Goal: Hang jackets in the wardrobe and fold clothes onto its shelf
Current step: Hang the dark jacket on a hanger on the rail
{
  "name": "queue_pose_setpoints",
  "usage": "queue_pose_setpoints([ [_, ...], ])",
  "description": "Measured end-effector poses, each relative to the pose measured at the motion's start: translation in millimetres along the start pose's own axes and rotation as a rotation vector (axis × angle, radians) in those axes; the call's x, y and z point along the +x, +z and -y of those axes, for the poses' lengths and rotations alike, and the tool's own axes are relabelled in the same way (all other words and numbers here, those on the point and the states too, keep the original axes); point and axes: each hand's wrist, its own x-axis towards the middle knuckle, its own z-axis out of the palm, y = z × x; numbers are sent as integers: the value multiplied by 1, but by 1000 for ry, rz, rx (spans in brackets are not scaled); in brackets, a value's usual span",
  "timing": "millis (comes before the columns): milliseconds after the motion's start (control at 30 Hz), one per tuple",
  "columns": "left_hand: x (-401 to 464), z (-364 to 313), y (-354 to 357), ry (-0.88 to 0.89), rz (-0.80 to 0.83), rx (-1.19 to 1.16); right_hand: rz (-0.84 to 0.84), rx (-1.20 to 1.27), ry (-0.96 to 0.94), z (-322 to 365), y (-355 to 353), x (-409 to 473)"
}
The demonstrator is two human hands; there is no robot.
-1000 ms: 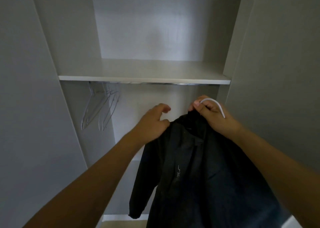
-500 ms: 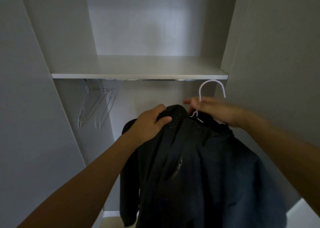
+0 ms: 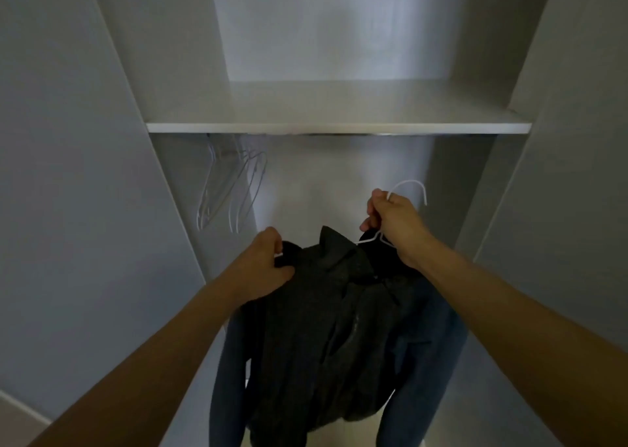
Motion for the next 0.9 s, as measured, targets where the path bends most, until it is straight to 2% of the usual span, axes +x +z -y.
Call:
queue_pose_setpoints([
  [67, 8, 12, -11, -244, 351, -24, -5, 4, 33, -5, 16, 14],
  [100, 14, 13, -10, -261, 489, 49, 2, -17, 40, -6, 24, 22],
  [133, 19, 11, -5, -244, 561, 117, 10, -45, 49, -6, 31, 31],
  [167, 24, 8, 4, -220, 568, 146, 11, -74, 61, -7, 37, 41],
  [233, 37, 6, 27, -193, 465, 57, -16, -127, 84, -8, 43, 64],
  [333, 66, 8, 57, -208, 206, -169, -36, -223, 96, -12, 38, 106],
  [467, 120, 10, 91, -284, -26, -342, 56, -377, 55, -21, 35, 169],
  [567, 163, 10, 114, -300, -163, -422, 146, -321, 45, -33, 32, 214],
  [667, 204, 9, 128, -328, -265, -451, 188, -242, 42, -45, 30, 251],
  [900, 283, -2, 127, -286, -411, -460, 138, -146, -96, -49, 35, 324],
])
